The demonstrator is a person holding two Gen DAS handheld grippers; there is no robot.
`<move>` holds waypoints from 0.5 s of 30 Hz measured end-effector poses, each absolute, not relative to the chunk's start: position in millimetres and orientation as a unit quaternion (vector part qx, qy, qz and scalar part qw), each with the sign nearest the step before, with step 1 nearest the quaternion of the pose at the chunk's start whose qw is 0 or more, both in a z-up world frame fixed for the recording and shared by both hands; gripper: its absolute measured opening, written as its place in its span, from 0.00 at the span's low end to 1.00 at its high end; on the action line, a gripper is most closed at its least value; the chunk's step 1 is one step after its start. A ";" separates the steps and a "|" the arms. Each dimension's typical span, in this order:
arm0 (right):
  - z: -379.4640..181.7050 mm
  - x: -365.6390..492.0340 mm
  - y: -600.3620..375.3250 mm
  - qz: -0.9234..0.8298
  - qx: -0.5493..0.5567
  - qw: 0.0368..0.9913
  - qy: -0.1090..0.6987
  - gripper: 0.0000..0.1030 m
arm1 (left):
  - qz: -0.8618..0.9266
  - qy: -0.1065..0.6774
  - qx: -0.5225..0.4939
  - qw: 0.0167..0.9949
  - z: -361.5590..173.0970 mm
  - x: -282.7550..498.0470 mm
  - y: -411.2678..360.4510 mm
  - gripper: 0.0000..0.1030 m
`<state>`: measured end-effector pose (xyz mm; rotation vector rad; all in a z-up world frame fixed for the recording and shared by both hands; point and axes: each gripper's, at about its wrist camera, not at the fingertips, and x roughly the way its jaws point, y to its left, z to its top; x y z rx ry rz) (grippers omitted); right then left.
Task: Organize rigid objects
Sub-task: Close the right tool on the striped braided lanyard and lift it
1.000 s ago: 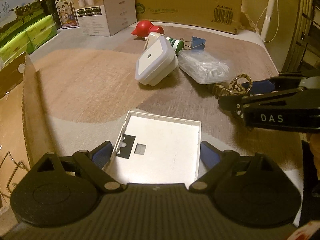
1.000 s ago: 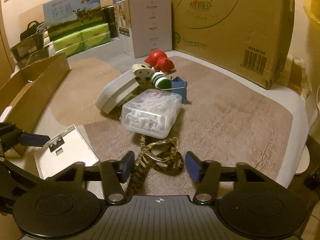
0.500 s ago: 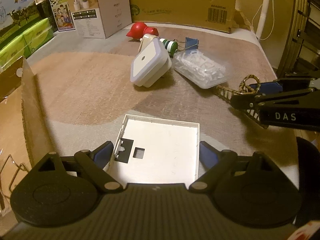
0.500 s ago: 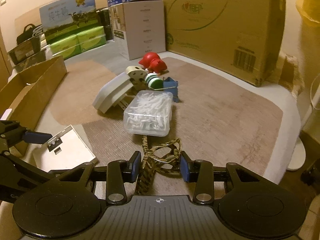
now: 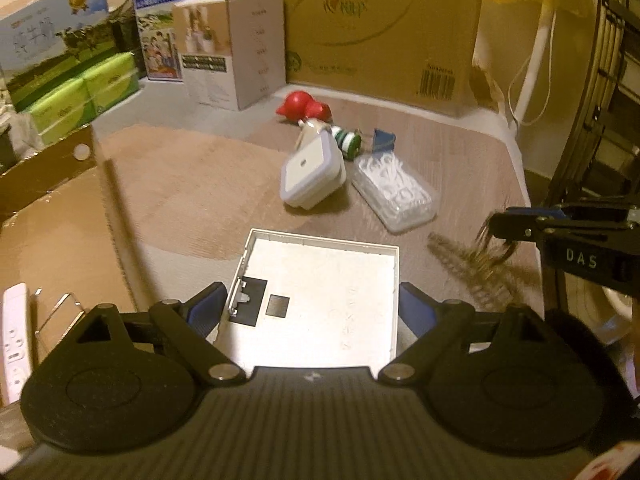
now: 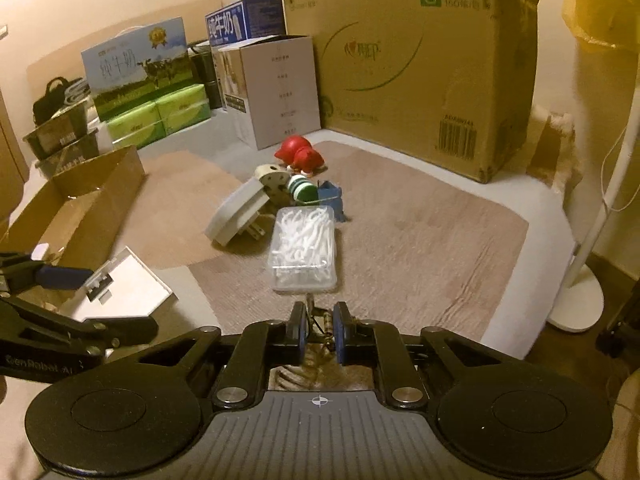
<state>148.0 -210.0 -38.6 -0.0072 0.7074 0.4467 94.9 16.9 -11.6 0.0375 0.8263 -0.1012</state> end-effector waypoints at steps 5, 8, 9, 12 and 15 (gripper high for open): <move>-38.4 143.4 -205.0 0.228 -0.010 0.911 0.344 0.10 | -0.036 0.388 0.009 0.921 1.9 80.3 26.2 0.87; -40.9 140.6 -203.1 0.235 -0.012 0.909 0.344 0.10 | -0.032 0.385 0.005 0.922 5.7 72.8 31.4 0.87; -42.1 140.1 -201.5 0.238 -0.015 0.908 0.345 0.10 | -0.030 0.386 0.003 0.922 5.6 71.4 32.7 0.87; -47.3 138.7 -199.7 0.237 -0.016 0.908 0.344 0.10 | -0.027 0.388 -0.003 0.921 3.2 68.5 35.3 0.87; -51.4 133.7 -200.5 0.225 -0.031 0.917 0.329 0.39 | -0.027 0.391 -0.007 0.920 -0.1 67.2 37.5 0.87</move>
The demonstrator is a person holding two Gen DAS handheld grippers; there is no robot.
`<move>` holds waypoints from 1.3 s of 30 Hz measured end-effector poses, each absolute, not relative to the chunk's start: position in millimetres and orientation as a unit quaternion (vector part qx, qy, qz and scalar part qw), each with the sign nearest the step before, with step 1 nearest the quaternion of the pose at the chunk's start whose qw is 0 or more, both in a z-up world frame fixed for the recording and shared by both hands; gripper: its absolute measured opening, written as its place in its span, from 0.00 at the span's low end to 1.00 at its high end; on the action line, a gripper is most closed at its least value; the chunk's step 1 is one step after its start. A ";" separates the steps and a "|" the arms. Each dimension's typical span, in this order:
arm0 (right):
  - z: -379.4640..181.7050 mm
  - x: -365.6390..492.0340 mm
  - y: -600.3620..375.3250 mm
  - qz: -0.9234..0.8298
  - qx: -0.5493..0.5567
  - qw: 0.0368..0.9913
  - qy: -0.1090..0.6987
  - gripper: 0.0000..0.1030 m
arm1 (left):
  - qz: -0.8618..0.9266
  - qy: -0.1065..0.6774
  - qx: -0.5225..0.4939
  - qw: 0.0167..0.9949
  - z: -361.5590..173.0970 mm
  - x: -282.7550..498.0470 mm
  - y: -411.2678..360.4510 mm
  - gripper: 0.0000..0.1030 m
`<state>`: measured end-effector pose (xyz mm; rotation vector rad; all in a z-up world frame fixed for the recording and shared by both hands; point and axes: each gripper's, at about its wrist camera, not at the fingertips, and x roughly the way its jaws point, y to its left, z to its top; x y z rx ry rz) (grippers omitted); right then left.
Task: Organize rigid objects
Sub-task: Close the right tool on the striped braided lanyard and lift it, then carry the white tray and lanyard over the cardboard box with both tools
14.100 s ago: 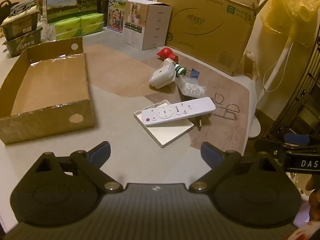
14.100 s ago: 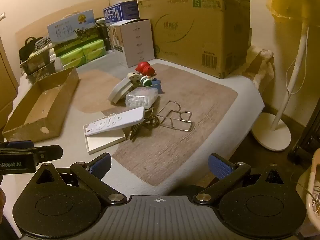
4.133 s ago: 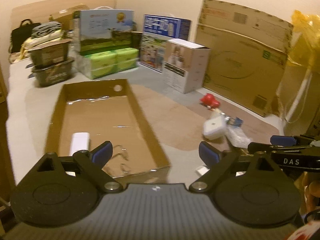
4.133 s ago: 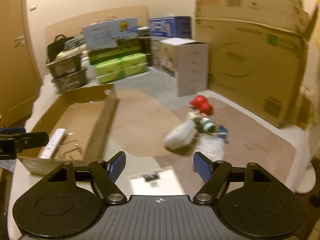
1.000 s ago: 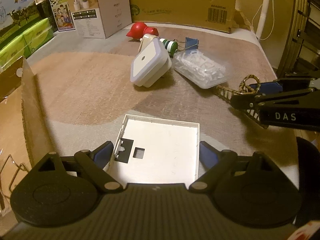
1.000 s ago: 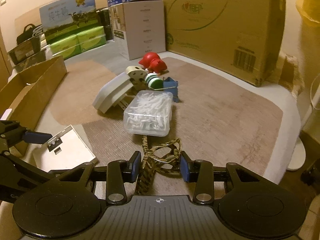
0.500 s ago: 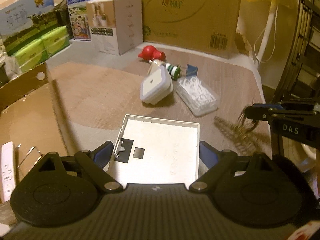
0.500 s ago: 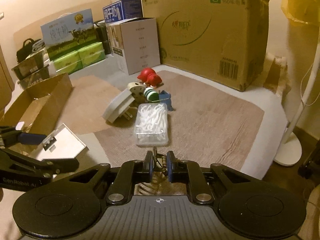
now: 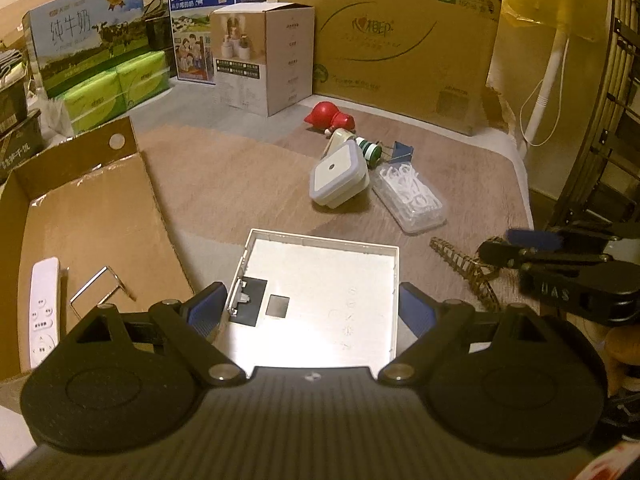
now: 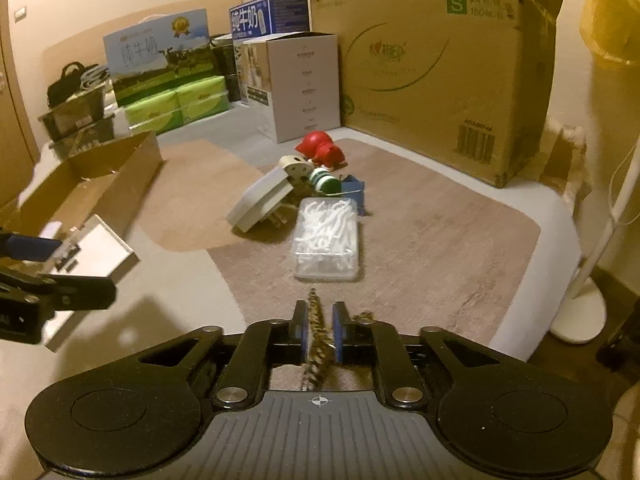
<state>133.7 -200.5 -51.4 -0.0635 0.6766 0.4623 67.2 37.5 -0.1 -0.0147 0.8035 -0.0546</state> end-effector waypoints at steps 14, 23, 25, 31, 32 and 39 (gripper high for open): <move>-88.3 147.3 -191.0 0.224 -0.068 0.909 0.345 0.53 | -0.030 0.406 -0.018 0.913 -14.6 79.3 38.7 0.87; -78.7 145.2 -190.0 0.213 -0.064 0.911 0.346 0.38 | -0.030 0.401 -0.019 0.915 -11.3 77.7 38.4 0.87; -72.6 141.2 -190.1 0.216 -0.062 0.912 0.342 0.38 | -0.028 0.397 -0.021 0.917 -8.3 76.3 40.0 0.87; -54.0 131.1 -188.8 0.227 -0.043 0.915 0.331 0.38 | -0.020 0.383 -0.019 0.923 4.7 66.7 43.8 0.87; -49.8 129.6 -187.6 0.230 -0.039 0.916 0.328 0.38 | -0.018 0.380 -0.019 0.924 7.0 64.7 44.8 0.87; -20.2 123.2 -168.1 0.263 -0.022 0.915 0.304 0.38 | 0.006 0.361 -0.021 0.932 26.2 53.1 62.9 0.87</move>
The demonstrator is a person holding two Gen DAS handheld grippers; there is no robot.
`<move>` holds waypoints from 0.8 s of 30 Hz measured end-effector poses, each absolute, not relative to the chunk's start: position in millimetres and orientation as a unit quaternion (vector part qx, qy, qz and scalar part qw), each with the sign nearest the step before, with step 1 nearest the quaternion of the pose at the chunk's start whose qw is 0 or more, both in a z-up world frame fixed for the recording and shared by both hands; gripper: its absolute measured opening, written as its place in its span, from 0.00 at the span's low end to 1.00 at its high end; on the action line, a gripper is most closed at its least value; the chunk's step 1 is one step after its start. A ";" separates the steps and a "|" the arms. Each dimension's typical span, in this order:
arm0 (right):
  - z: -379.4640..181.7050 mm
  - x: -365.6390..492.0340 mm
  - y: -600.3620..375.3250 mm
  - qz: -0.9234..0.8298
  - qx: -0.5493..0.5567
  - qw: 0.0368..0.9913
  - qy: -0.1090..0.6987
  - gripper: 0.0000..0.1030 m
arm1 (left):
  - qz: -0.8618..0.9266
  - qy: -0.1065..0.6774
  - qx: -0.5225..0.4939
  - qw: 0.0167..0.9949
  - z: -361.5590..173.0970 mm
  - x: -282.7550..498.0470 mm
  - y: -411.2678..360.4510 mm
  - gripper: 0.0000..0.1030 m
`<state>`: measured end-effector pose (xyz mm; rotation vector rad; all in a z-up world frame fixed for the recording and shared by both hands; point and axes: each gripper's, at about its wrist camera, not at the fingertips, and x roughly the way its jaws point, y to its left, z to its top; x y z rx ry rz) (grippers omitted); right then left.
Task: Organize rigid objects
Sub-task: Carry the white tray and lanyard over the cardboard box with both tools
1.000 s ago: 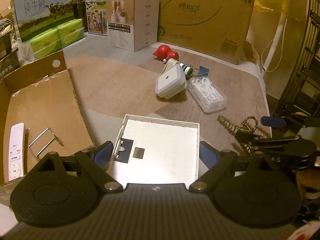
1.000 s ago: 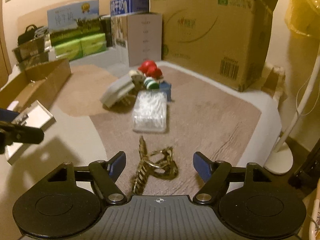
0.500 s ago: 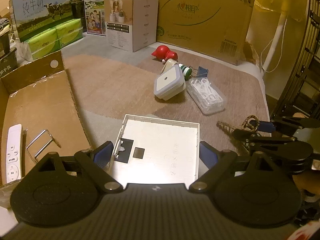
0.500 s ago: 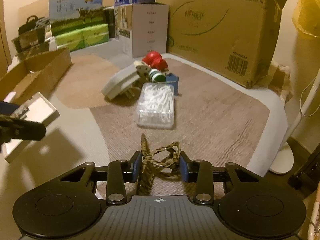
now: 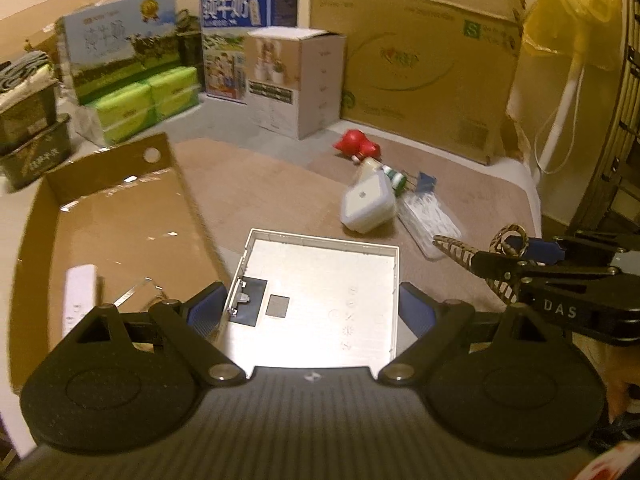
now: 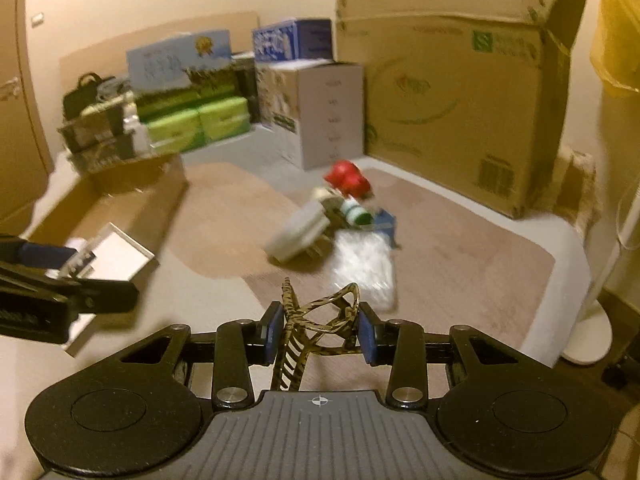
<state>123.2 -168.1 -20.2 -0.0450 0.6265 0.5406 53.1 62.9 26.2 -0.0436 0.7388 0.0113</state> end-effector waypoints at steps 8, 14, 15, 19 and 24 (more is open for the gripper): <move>0.6 119.3 -125.6 0.308 -0.016 0.907 0.288 0.38 | 0.050 0.346 -0.032 0.936 41.1 36.6 107.1 0.87; 8.4 116.7 -85.8 0.348 -0.023 0.893 0.285 0.38 | 0.090 0.344 -0.043 0.934 44.5 24.5 146.9 0.87; 9.5 116.6 -78.9 0.355 -0.024 0.891 0.284 0.38 | 0.097 0.344 -0.045 0.933 44.6 22.7 154.1 0.87; 13.1 120.7 -49.2 0.381 -0.023 0.879 0.284 0.38 | 0.121 0.346 -0.046 0.929 44.6 18.2 182.3 0.87; 15.0 130.9 -14.1 0.405 -0.022 0.869 0.285 0.38 | 0.138 0.351 -0.043 0.925 41.5 22.6 207.8 0.87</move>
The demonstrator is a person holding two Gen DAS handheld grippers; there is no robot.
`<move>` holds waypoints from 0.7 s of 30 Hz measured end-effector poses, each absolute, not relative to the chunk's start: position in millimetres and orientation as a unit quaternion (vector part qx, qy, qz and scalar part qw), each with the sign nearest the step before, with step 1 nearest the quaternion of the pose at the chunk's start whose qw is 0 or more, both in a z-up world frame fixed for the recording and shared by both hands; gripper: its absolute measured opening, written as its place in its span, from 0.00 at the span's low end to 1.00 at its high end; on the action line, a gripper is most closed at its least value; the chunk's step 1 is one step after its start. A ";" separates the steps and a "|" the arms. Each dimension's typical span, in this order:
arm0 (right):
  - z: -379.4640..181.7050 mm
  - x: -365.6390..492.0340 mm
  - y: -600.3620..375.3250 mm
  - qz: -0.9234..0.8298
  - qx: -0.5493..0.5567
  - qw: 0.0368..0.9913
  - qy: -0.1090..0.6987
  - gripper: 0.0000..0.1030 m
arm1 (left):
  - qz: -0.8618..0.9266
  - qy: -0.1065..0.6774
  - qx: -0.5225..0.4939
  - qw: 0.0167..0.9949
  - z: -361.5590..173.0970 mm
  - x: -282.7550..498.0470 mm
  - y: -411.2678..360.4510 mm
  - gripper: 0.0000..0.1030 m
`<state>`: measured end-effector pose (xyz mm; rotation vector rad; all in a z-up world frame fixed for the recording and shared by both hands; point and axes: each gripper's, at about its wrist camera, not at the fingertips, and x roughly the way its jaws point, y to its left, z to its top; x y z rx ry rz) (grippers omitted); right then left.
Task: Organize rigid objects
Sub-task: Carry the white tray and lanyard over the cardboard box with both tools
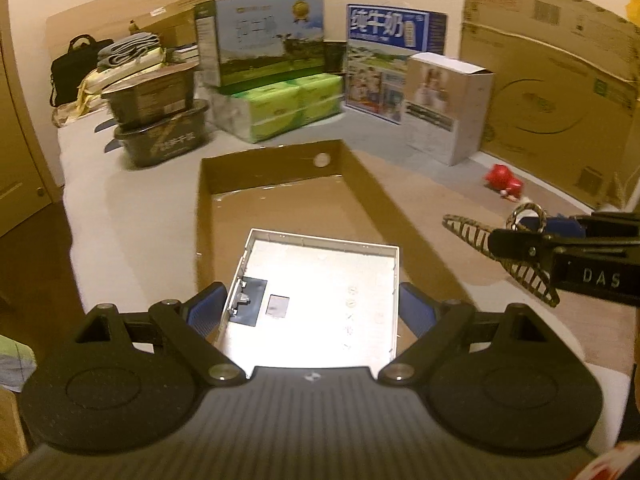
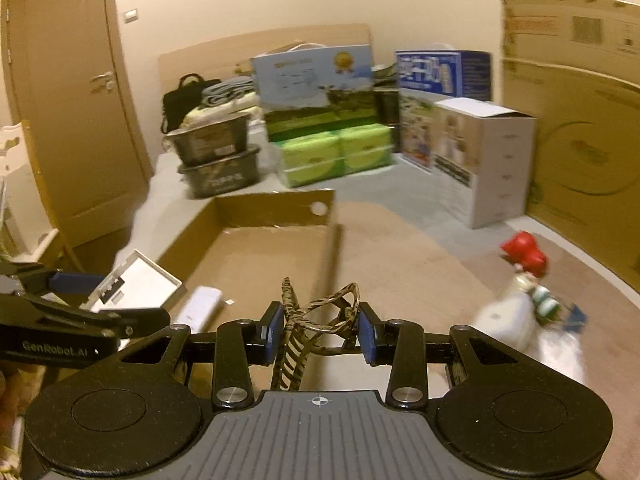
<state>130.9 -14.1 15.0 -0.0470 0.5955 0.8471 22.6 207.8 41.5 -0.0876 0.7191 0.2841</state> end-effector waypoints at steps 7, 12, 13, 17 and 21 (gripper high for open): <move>8.8 152.7 28.3 0.422 -0.023 0.856 0.297 0.38 | 0.154 0.359 -0.043 0.919 30.7 41.4 241.0 0.87; 2.5 173.0 54.5 0.428 -0.024 0.850 0.306 0.38 | 0.152 0.364 -0.041 0.918 24.9 62.5 258.1 0.87; 1.1 177.4 59.1 0.429 -0.024 0.849 0.308 0.38 | 0.150 0.364 -0.039 0.918 24.1 67.4 261.2 0.87; -3.9 196.2 77.1 0.430 -0.024 0.847 0.312 0.38 | 0.145 0.365 -0.035 0.919 19.6 89.1 272.8 0.87; -9.5 216.0 92.4 0.430 -0.026 0.846 0.316 0.38 | 0.142 0.366 -0.031 0.919 13.6 110.5 283.8 0.87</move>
